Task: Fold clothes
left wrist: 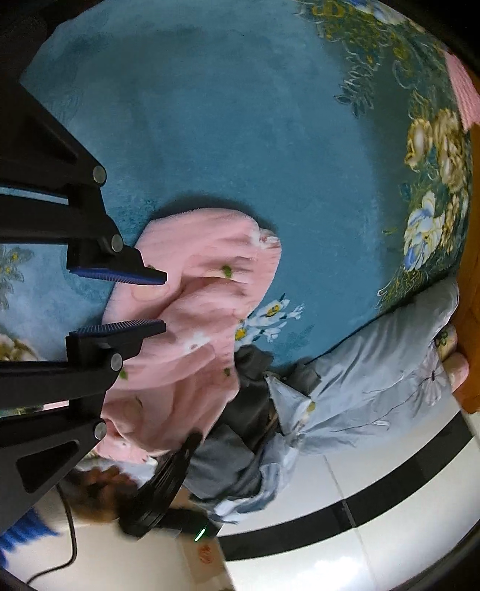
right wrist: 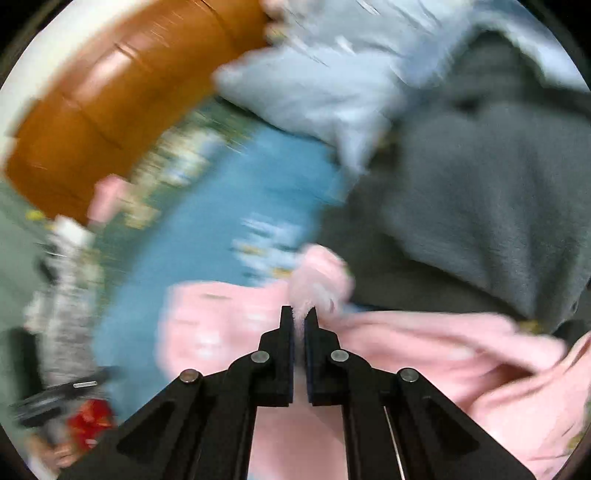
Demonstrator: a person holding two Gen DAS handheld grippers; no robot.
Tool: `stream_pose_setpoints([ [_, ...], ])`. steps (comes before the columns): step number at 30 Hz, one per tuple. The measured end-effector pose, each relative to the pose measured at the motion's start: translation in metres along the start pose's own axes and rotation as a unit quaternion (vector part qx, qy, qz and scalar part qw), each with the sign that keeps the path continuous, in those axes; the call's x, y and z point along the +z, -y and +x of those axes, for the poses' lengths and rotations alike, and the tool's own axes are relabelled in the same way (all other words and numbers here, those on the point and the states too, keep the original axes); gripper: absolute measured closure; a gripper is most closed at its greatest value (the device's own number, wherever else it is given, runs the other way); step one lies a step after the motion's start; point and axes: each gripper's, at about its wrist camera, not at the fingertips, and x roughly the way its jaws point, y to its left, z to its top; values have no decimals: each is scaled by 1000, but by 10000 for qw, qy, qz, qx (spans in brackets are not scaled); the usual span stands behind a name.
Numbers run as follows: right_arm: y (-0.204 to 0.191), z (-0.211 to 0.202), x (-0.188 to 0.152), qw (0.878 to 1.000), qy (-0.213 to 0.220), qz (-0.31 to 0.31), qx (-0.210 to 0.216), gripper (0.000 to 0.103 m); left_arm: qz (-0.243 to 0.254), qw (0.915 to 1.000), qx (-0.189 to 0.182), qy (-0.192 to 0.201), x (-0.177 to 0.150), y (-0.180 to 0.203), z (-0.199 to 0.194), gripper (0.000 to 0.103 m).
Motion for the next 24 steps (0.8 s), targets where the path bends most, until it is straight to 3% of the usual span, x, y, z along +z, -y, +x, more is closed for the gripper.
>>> stream_pose_setpoints([
  [2, -29, -4, -18, 9983, -54, -237, 533, 99, -436, 9987, -247, 45, 1, -11, -1, 57],
  [4, -58, -7, -37, 9934, -128, -460, 1046, 98, -804, 9956, -474, 72, 1, -21, -2, 49],
  [7, -83, 28, -78, 9877, -744, -519, 1270, 98, -975, 9934, -611, -5, -3, -24, 0, 37],
  [11, -118, 63, -126, 9756, -1451, -834, 1421, 98, -921, 9938, -494, -379, -15, -24, 12, 32],
  [16, -143, 65, -148, 9657, -1673, -1158, 1616, 98, -1096, 9908, -239, -762, -33, -35, 30, 31],
  [18, -144, 66, -150, 9652, -1717, -1143, 1607, 98, -1131, 9903, -158, -795, -37, -38, 34, 34],
  [19, -144, 67, -150, 9650, -1746, -1134, 1595, 98, -1128, 9906, -140, -767, -38, -39, 34, 44],
  [20, -144, 67, -150, 9652, -1757, -1165, 1551, 98, -1123, 9910, -124, -725, -39, -40, 33, 68],
  [23, -141, 61, -144, 9698, -1670, -1157, 1351, 95, -1150, 9915, -40, -610, -39, -43, 32, 92],
  [24, -138, 58, -140, 9715, -1655, -1090, 1299, 94, -1160, 9918, -30, -533, -37, -45, 29, 93],
])
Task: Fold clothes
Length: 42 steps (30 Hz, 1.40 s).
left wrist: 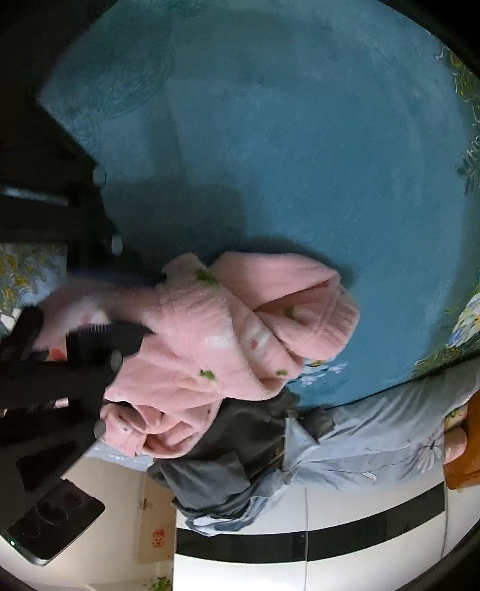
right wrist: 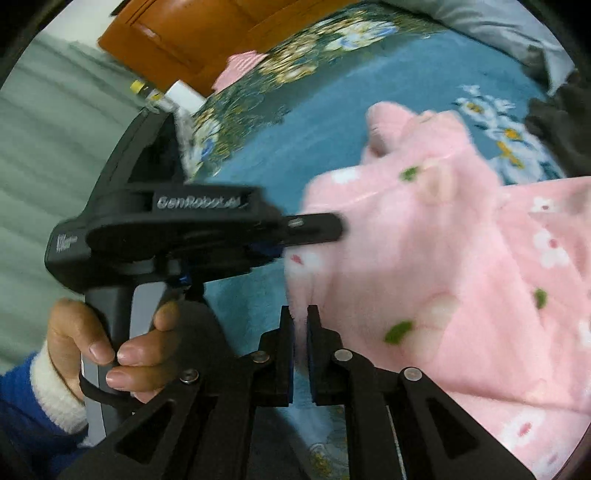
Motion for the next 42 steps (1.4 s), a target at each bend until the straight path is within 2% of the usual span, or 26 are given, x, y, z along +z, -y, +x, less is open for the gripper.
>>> stream_pose_setpoints([
  [2, 9, -18, 1, 9997, 77, 213, -83, 90, 16, 9997, 43, 239, 5, -1, -11, 95],
  [3, 24, -41, -6, 9985, 261, 430, -203, 88, 42, 9992, 77, 384, 9, -1, -17, 95],
  [5, 54, -88, -19, 9933, 626, 864, -443, 71, 71, 9976, 53, 686, 17, -7, -34, 95],
  [8, 101, -160, -40, 9772, 1187, 1557, -824, 67, -5, 9932, 188, 1148, 26, -30, -65, 96],
  [10, 148, -204, -83, 9399, 1699, 2605, -1409, 67, -263, 9906, 352, 1299, 30, -54, -79, 96],
  [11, 176, -227, -111, 9012, 1992, 3383, -1838, 67, -417, 9893, 400, 1338, 31, -66, -83, 96],
  [12, 198, -242, -138, 8648, 2152, 4032, -2078, 66, -540, 9887, 425, 1336, 32, -75, -85, 96],
  [13, 221, -257, -166, 8240, 2293, 4653, -2280, 64, -658, 9881, 443, 1320, 33, -83, -85, 96],
  [14, 241, -267, -196, 7876, 2378, 5205, -2285, 64, -776, 9873, 461, 1305, 33, -91, -86, 96],
  [15, 257, -275, -220, 7642, 2448, 5528, -2247, 64, -833, 9871, 483, 1278, 32, -95, -84, 96],
  [17, 279, -275, -252, 7300, 2455, 6027, -2089, 56, -858, 9874, 544, 1216, 30, -98, -80, 96],
  [19, 291, -267, -257, 7130, 2482, 6226, -2058, 56, -833, 9877, 572, 1192, 29, -97, -78, 96],
  [20, 298, -264, -261, 7004, 2490, 6361, -2068, 56, -821, 9879, 561, 1192, 30, -95, -79, 96],
  [22, 311, -263, -267, 6883, 2564, 6504, -1935, 55, -772, 9883, 544, 1202, 32, -91, -80, 96],
  [24, 320, -256, -265, 6781, 2379, 6671, -1964, 55, -672, 9889, 536, 1212, 34, -84, -83, 96],
  [25, 326, -253, -262, 6741, 2159, 6743, -2104, 63, -613, 9892, 528, 1218, 34, -82, -86, 96],
  [26, 326, -251, -259, 6736, 1986, 6765, -2217, 95, -560, 9896, 507, 1224, 35, -80, -89, 96],
  [27, 326, -250, -256, 6770, 1873, 6743, -2279, 96, -512, 9899, 480, 1229, 36, -77, -91, 96],
  [29, 320, -255, -242, 6915, 1692, 6588, -2432, 96, -434, 9908, 367, 1225, 42, -67, -94, 96],
  [30, 315, -263, -235, 6978, 1739, 6500, -2457, 96, -379, 9916, 294, 1205, 50, -58, -94, 96],
  [32, 298, -300, -222, 7041, 2198, 6314, -2395, 96, -117, 9924, 154, 1213, 70, -31, -97, 97],
  [34, 279, -338, -208, 7089, 2667, 6094, -2343, 96, 388, 9903, -71, 1335, 92, 14, -107, 97],
  [36, 246, -392, -198, 7115, 3311, 5642, -2566, 96, 1076, 9810, -422, 1561, 108, 72, -130, 97],
  [39, 203, -454, -193, 7022, 4140, 5001, -2924, 96, 1736, 9627, -877, 1882, 113, 123, -165, 97],
  [41, 173, -473, -211, 6861, 4548, 4749, -3114, 96, 2042, 9503, -1137, 2058, 110, 140, -186, 97],
  [42, 167, -468, -226, 6809, 4612, 4765, -3108, 96, 2134, 9468, -1198, 2092, 105, 137, -192, 97],
])
